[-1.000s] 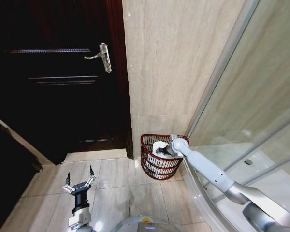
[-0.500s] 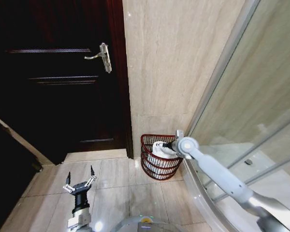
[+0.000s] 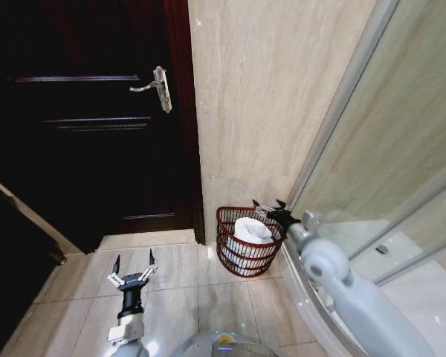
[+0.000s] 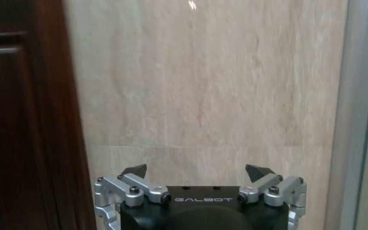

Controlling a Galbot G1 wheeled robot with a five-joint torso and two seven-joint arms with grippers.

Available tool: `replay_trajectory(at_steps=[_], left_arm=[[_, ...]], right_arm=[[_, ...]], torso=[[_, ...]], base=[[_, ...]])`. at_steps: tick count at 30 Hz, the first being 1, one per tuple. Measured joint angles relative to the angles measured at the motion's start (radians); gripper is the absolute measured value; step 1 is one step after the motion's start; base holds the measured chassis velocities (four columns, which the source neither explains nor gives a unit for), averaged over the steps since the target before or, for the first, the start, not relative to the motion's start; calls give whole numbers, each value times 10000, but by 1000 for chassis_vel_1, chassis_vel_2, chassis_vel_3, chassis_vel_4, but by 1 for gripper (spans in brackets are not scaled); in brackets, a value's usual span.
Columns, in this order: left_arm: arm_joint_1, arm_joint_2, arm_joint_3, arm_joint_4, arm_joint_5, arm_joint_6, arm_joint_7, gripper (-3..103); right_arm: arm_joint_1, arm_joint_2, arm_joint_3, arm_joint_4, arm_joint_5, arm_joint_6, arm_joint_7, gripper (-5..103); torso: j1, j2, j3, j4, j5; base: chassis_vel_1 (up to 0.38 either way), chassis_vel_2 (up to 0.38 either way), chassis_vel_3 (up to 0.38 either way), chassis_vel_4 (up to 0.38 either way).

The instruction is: Discard the used towel into the hamper.

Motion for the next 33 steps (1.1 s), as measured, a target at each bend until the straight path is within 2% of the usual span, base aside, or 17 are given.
replay_trajectory(at_steps=[1,2,3,5,6,9,10,12,13,15,16,19,20,23,24,26,33], left_arm=[[-53,75,4,-11,-46,42,71,100],[-53,75,4,-11,-46,42,71,100],[-121,229,10,-68,-140,136,168,100],[-198,463,7,-225,-438,337,478,100],[-198,463,7,-225,-438,337,478,100],[-243,839,71,-547,-1123,846,975,100],[-243,839,71,-547,-1123,846,975,100],[-367,986,74,-729,-1361,1132,1336,100],[-367,986,74,-729,-1361,1132,1336,100],[-593,989,61,-752,-1403,1293,1683,100],[-593,989,61,-752,-1403,1293,1683,100],[-774,969,114,-731,-1427,1384,1926,100],[-774,969,114,-731,-1427,1384,1926,100],[-782,927,196,-778,-1377,1480,2010,100],[-782,927,196,-778,-1377,1480,2010,100],[-763,801,231,-830,-1221,1582,1973,100],[-576,814,211,-798,-994,1567,1812,100]], right_arm=[[-454,133,87,8,-651,459,-246,100],[-454,133,87,8,-651,459,-246,100],[-1070,364,297,-24,-1559,1099,-667,100],[-1712,729,553,-180,-2493,1796,-884,100],[-1712,729,553,-180,-2493,1796,-884,100],[-2141,1145,897,-917,-3587,3016,-831,100],[-2141,1145,897,-917,-3587,3016,-831,100],[-2477,1587,1348,-1585,-4435,3943,-1097,100],[-2477,1587,1348,-1585,-4435,3943,-1097,100],[-2931,2514,1967,-1984,-5210,4668,-2036,100],[-2931,2514,1967,-1984,-5210,4668,-2036,100],[-3733,3973,2826,-2205,-5728,5558,-3199,100],[-3733,3973,2826,-2205,-5728,5558,-3199,100],[-4680,4871,3148,-1511,-5618,5525,-3662,100],[-4680,4871,3148,-1511,-5618,5525,-3662,100],[-5269,5296,3190,-673,-5562,5114,-3934,100],[-6048,5211,3135,347,-5774,4678,-3560,100]], torso=[[0,0,0,0,3],[0,0,0,0,3],[0,0,0,0,1],[0,0,0,0,-1],[0,0,0,0,-1],[0,0,0,1,2],[0,0,0,1,2],[0,0,1,3,1],[0,0,1,3,1],[0,0,1,2,-2],[0,0,1,2,-2],[1,0,1,0,-2],[1,0,1,0,-2],[0,0,0,0,-2],[0,0,0,0,-2],[0,0,0,-1,-2],[1,0,0,1,1]], base=[[0,0,0,0],[0,0,0,0],[0,0,0,0],[0,0,0,0],[0,0,0,0],[0,0,0,0],[0,0,0,0],[0,0,0,0],[0,0,0,0],[0,0,0,0],[0,0,0,0],[0,0,0,0],[0,0,0,0],[0,0,0,0],[0,0,0,0],[0,0,0,0],[0,0,0,0]])
